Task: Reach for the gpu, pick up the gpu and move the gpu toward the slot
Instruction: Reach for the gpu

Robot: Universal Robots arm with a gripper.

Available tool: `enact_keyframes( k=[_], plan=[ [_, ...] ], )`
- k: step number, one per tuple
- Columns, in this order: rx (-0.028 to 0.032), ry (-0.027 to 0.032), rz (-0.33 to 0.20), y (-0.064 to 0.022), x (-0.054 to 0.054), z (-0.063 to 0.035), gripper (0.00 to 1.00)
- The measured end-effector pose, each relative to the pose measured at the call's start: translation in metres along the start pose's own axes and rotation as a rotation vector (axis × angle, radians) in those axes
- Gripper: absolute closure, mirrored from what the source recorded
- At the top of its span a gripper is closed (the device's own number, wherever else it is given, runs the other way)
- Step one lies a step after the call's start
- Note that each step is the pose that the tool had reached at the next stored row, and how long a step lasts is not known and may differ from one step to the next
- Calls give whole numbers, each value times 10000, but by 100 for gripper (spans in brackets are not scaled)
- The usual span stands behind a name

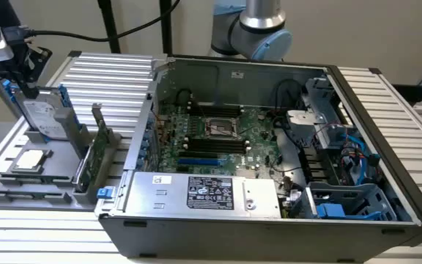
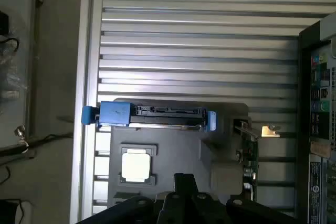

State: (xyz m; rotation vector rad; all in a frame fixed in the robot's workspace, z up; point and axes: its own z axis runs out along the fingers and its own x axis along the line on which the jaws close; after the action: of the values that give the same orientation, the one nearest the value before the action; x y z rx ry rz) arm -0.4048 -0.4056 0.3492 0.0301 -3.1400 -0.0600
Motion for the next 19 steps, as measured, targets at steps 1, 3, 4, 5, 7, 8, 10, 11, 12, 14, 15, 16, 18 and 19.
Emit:
enact_keyframes(
  k=[1,3,4,5,7,8,10,11,12,14,15,16,18,19],
  plan=[
    [0,0,0,0,0,0,89],
    [0,0,0,0,0,0,89],
    [0,0,0,0,0,0,89],
    [0,0,0,0,0,0,89],
    [0,0,-1,0,0,0,89],
    [0,0,0,0,0,0,89],
    [0,0,-1,0,0,0,89],
    [0,0,0,0,0,0,89],
    [0,0,-1,0,0,0,89],
    [0,0,-1,-2,-4,-1,89],
    [0,0,0,-6,-15,-1,89],
    [0,1,0,-20,-42,-1,89],
    [0,2,-1,-58,-109,-2,89],
    [-1,2,-1,-78,-146,-2,89]
  ],
)
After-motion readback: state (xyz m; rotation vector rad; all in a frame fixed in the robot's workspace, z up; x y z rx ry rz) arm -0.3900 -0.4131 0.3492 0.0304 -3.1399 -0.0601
